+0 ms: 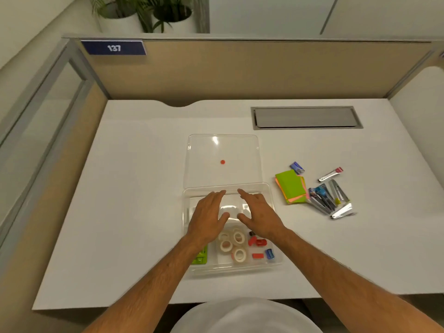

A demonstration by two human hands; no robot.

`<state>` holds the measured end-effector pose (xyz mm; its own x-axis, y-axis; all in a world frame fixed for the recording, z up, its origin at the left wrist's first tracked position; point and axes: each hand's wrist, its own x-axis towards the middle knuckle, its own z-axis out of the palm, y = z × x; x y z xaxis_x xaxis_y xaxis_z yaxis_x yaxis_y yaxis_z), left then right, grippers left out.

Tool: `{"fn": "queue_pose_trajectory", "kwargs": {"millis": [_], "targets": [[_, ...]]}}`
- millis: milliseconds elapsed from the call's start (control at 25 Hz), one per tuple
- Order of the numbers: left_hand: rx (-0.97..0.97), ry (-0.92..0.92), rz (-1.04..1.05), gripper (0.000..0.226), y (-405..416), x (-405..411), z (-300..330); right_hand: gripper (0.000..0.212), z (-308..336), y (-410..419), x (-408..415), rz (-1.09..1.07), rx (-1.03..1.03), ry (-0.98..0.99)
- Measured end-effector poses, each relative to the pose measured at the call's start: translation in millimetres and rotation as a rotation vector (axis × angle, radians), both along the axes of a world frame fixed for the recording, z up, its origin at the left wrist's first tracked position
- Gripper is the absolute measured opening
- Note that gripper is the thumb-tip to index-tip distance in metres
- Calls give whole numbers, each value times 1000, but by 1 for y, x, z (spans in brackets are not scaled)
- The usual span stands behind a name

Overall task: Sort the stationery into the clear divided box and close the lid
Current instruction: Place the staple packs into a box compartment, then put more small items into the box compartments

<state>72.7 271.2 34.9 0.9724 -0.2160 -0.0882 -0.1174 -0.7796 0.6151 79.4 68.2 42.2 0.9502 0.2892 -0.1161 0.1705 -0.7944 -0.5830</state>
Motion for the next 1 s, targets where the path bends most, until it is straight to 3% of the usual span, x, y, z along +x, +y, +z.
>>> {"fn": "queue_pose_trajectory", "kwargs": {"millis": [200, 560, 760, 1000], "targets": [[-20, 7, -22, 58, -67, 6, 7, 65, 4, -83, -10, -121, 18, 38], [-46, 17, 32, 53, -173, 4, 27, 33, 10, -214, 20, -175, 14, -63], [-31, 30, 37, 53, -206, 3, 24, 24, 5, -249, 44, -321, 3, -3], [5, 19, -5, 48, -220, 28, 19, 29, 8, -263, 91, -387, -85, 251]]}}
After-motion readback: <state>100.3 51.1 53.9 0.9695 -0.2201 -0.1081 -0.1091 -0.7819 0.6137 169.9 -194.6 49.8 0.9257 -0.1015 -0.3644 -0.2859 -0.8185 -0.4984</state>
